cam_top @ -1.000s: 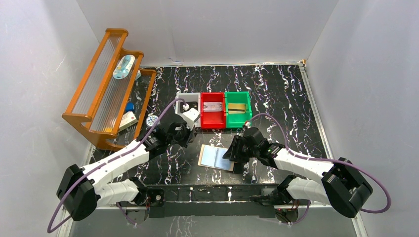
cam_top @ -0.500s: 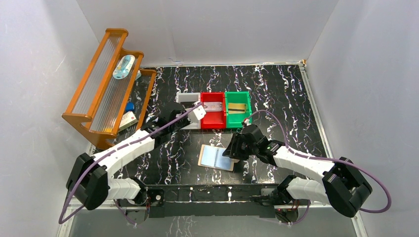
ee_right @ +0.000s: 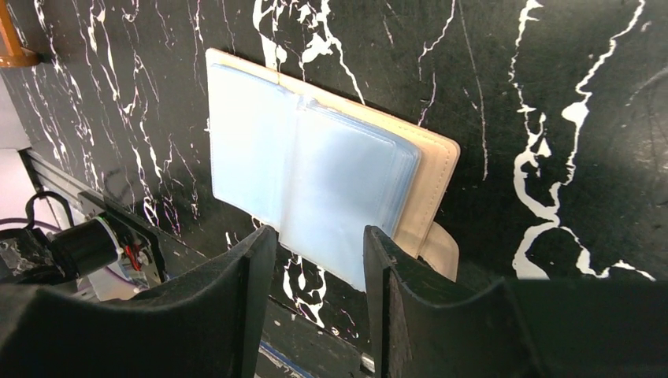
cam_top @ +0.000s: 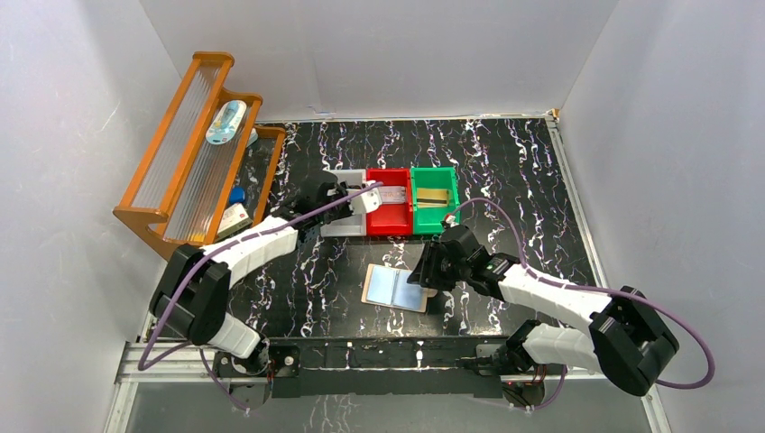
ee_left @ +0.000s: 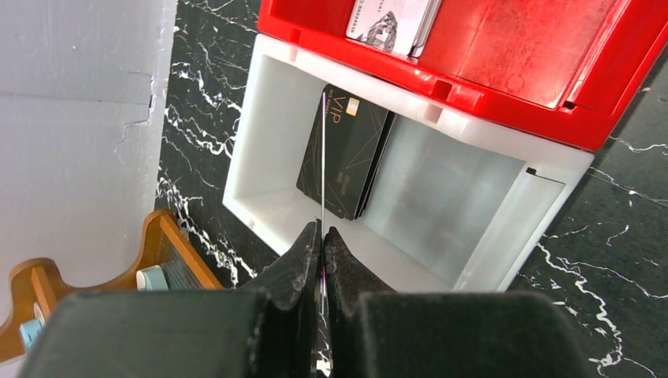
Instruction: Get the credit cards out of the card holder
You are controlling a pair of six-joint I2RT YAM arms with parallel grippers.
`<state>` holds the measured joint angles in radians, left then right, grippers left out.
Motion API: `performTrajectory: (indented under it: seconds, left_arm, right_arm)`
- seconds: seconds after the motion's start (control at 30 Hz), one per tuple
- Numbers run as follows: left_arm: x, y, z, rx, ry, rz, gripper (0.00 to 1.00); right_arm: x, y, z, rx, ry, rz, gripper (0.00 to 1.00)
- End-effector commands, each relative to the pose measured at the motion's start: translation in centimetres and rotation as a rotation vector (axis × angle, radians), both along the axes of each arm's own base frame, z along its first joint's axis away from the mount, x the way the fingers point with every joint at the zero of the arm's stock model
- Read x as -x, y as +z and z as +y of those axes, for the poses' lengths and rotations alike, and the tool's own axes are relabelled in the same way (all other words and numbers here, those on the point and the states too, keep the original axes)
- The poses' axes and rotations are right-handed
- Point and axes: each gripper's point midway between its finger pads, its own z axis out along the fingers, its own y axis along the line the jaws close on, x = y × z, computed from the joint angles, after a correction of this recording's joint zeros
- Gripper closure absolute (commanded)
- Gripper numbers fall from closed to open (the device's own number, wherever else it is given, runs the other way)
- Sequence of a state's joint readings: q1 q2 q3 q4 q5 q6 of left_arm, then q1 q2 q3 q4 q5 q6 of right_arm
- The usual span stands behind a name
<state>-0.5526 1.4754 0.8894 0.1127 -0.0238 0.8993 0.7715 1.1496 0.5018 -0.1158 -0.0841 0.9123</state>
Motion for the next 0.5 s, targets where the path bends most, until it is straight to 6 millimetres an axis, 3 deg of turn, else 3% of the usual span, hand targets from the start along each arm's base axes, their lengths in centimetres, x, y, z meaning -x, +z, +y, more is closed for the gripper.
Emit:
performTrajectory:
  seconds: [0.0, 0.2, 0.47]
  left_arm:
    - [-1.8, 1.8, -0.8, 0.012, -0.047, -0.069, 1.0]
    - [-3.2, 1.5, -0.6, 0.021, -0.047, -0.065, 1.0]
    - [-4.0, -1.4, -0.2, -0.075, -0.076, 0.02, 1.0]
  right_arm:
    - [-1.7, 2.6, 0.3, -0.026, -0.026, -0.082, 0.45]
    - [-1.8, 2.6, 0.0, -0.017, -0.029, -0.088, 0.45]
    - [-1.9, 2.3, 0.1, -0.007, -0.016, -0.079, 0.44]
